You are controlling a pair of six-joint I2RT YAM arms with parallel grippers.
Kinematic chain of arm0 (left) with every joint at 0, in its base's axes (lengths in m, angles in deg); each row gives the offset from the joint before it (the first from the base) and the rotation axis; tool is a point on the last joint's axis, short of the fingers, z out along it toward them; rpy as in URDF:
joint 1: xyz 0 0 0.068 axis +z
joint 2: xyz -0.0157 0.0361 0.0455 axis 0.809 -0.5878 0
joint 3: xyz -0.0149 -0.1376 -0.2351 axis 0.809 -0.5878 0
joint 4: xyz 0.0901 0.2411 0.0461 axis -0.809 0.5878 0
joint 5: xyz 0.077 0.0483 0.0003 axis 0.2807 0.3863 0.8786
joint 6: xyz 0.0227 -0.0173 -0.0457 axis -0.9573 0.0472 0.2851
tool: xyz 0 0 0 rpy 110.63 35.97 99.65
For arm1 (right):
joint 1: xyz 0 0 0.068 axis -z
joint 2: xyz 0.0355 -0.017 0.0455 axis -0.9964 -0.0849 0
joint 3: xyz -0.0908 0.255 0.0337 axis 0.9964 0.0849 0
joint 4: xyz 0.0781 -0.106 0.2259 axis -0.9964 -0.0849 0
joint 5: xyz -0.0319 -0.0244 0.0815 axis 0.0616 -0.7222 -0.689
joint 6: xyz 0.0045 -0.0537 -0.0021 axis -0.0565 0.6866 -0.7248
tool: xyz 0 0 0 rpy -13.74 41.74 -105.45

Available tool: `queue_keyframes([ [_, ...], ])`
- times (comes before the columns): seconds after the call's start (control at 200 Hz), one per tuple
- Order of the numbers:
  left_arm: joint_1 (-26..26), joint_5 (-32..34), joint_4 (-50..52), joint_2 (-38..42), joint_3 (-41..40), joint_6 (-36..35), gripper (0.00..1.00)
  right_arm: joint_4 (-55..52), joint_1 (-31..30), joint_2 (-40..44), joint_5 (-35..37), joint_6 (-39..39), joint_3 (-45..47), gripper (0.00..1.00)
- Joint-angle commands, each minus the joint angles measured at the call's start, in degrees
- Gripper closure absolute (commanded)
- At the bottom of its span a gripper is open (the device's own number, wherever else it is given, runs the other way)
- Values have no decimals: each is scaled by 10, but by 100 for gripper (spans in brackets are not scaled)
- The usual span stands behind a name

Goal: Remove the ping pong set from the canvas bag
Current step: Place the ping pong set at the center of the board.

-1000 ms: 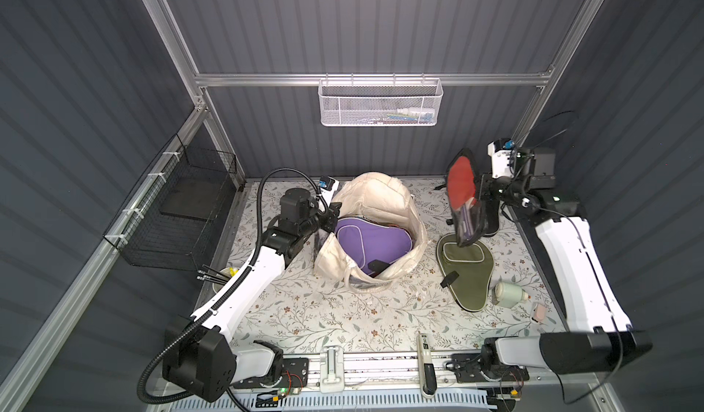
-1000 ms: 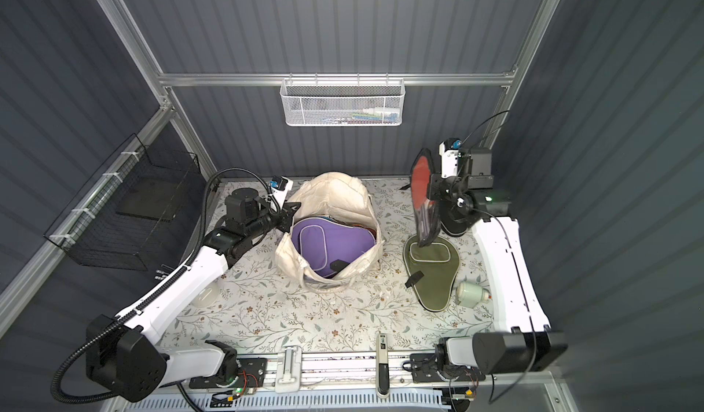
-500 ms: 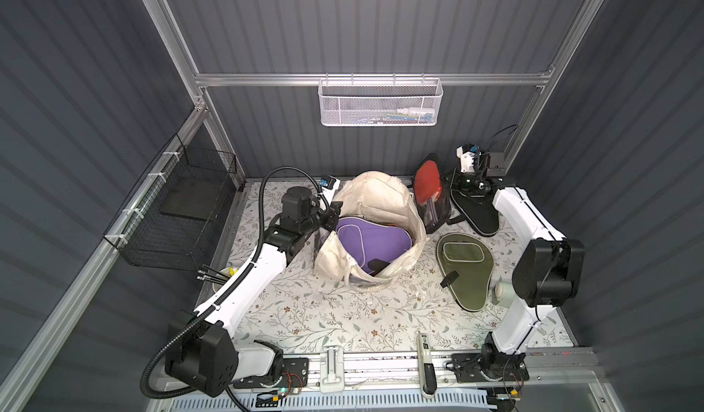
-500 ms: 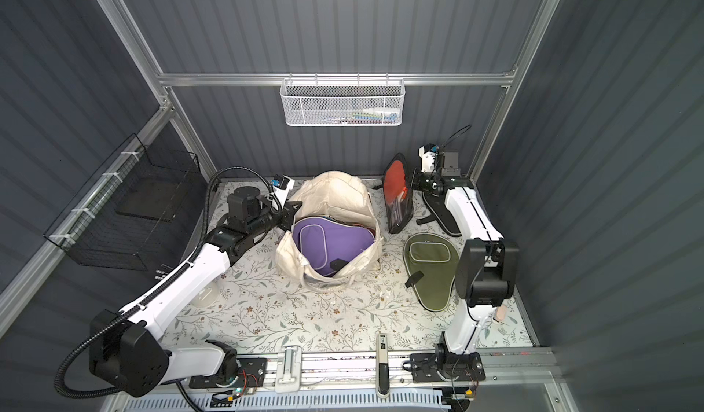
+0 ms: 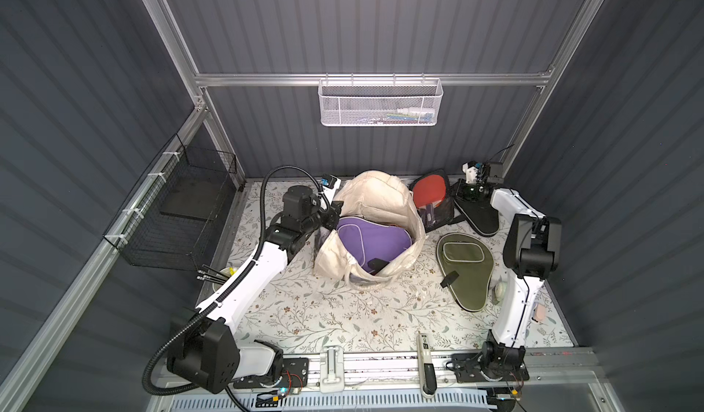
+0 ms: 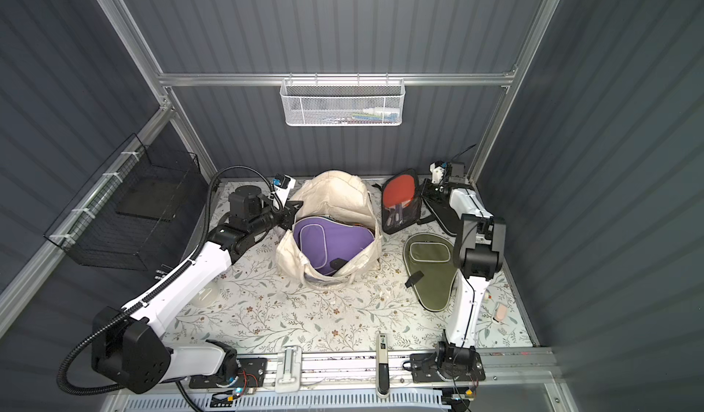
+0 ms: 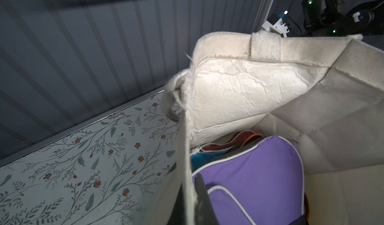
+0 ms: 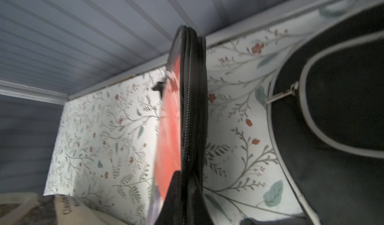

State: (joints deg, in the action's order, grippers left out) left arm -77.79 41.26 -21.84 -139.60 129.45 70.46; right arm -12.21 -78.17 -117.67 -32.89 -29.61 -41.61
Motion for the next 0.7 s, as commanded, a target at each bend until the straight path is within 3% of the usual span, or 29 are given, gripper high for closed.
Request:
queue_keyframes([
  [0.0,0,-23,-40,-2,26,5,100,-29,-7,-7,-8,31,-15,100],
  [0.695,0,-31,-55,-16,26,9,100,-180,-4,-89,100,21,-138,100],
])
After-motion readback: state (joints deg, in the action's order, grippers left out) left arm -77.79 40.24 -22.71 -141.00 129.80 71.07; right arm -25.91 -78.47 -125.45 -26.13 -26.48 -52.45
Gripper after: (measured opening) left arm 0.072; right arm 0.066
